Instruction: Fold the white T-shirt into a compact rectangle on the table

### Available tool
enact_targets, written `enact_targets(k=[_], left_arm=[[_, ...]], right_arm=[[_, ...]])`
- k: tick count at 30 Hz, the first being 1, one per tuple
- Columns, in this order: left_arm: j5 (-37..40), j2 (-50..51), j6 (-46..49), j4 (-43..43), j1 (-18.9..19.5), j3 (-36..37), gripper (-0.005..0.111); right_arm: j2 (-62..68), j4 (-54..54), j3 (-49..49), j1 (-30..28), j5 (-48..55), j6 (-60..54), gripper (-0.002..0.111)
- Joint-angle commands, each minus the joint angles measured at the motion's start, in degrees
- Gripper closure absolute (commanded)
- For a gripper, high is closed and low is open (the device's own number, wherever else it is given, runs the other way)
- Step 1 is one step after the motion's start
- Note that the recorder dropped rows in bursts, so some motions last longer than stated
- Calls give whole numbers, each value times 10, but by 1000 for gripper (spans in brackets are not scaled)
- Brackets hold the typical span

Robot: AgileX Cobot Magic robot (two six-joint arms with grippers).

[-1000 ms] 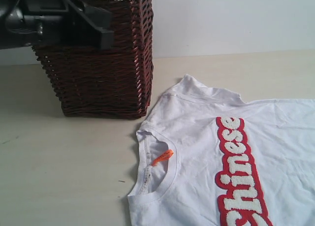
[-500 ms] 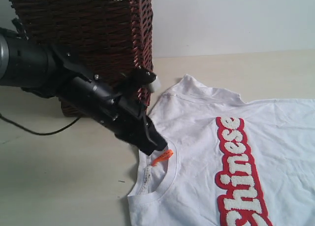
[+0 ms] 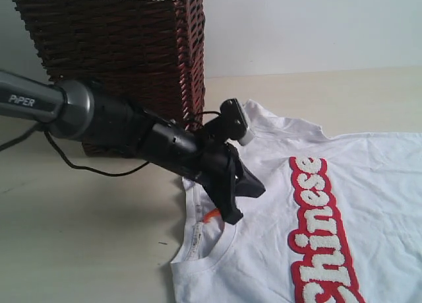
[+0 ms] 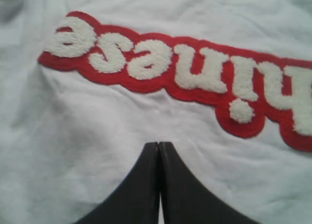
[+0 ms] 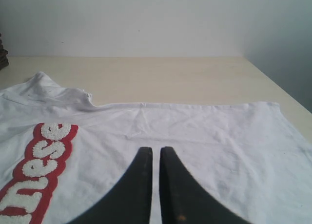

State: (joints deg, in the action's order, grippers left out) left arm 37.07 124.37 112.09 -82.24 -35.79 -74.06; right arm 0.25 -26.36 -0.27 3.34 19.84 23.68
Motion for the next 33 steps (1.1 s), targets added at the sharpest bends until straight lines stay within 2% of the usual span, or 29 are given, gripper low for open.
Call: enact_targets(k=[1,6,15,17,18,21,24,25,27,31,33], left_arm=[[-14,24,28,-11,-12,-3,107],[-1,27,-15,18,-15,19,107],[8,27,-32,83,-15,35,107],[29,22,-67,126,-15,35,107],[66,14,-106,192,-15,35,107],[125,-4,-138,256,-15,35,107],[104,-32,-143,228,-14,35,107],[62,-50,-114,155,-7,29,107],[-5,-44,-37,97,-7,0,107],[-38,35,53,96,-9,-43,107],[-32,51,37,117,-9,-42,107]], right_arm=[[-3,1,3,-3,-7,0,100],[-3,1,3,-3,-7,0,100],[-3,1,3,-3,-7,0,100],[-3,1,3,-3,-7,0,100],[-3,1,3,-3,-7,0,100],[-3,1,3,-3,-7,0,100],[-3,1,3,-3,-7,0,100],[-3,1,3,-3,-7,0,100],[-3,1,3,-3,-7,0,100],[-3,1,3,-3,-7,0,100],[-3,1,3,-3,-7,0,100]])
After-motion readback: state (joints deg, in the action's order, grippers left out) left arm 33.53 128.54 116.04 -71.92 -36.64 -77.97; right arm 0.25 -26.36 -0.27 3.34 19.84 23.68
